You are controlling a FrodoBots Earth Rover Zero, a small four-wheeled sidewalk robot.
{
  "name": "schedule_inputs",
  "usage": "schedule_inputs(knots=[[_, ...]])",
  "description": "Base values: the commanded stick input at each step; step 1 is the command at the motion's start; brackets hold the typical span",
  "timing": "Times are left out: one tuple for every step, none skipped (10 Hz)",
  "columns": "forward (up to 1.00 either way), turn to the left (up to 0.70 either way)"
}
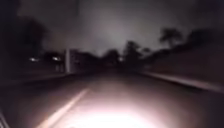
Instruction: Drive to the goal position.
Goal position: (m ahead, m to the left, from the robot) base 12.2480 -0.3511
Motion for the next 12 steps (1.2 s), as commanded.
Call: schedule_inputs(knots=[[0.7,0.0],[0.7,0.0],[0.7,0.0],[0.7,0.0],[0.7,0.0],[0.7,-0.29],[0.7,-0.35],[0.7,-0.35],[0.7,-0.26],[0.7,-0.14],[0.7,-0.17],[0.7,-0.21]])
